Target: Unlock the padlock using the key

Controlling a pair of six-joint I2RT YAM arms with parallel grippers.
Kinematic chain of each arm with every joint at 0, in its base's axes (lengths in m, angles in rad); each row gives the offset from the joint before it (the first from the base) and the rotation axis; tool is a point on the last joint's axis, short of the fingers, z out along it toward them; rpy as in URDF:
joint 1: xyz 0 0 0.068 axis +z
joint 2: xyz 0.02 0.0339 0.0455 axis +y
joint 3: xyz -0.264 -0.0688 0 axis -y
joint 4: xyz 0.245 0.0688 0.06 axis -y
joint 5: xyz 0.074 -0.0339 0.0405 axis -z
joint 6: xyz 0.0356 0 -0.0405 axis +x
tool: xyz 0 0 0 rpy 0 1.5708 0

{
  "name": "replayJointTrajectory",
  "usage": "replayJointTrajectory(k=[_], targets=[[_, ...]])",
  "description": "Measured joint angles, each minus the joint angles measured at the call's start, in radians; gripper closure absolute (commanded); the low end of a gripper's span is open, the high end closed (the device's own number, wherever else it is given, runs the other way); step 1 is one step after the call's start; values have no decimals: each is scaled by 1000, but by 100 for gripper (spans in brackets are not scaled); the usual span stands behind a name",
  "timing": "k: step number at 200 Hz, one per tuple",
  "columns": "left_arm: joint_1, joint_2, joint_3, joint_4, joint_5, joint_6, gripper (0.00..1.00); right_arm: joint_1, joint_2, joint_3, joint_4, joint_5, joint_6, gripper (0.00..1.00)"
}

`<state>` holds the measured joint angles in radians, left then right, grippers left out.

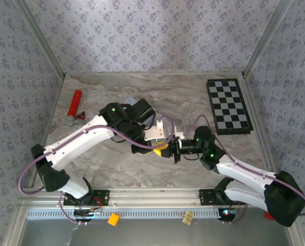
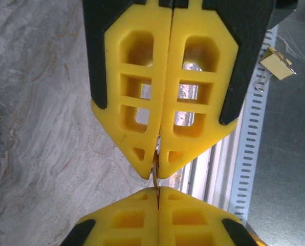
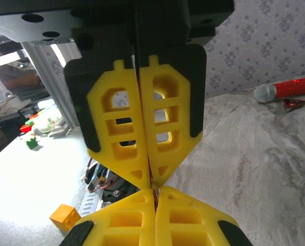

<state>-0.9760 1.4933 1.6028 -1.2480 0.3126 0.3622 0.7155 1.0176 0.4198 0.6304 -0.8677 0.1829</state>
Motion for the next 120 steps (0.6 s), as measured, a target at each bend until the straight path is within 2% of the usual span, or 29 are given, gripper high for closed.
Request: replayJointTrajectory(k=[24,38,50,63,83,98,120], targets=[[47,-84,-73,128,-11,-45,63,-27,-31,-13,-7,36,8,100],[129,-201,-192,266,-8,-100,55,-50,-53,-34,-5,64,24,100],[236,-351,-349,437,1,-188,49,-69,-63,-57,8,90,47,100],[370,-511,-528,615,18,-309,48,-85,-64,-86,38,126,84,100],[547,-644,-731,808,38,-507,49,-93,-63,-123,75,188,148,100],[637,-635,-832,914,47,-643,51,-91,-55,-134,105,241,200,100],[731,-537,-986,1050,57,-823,52,-82,-40,-146,153,332,283,100]])
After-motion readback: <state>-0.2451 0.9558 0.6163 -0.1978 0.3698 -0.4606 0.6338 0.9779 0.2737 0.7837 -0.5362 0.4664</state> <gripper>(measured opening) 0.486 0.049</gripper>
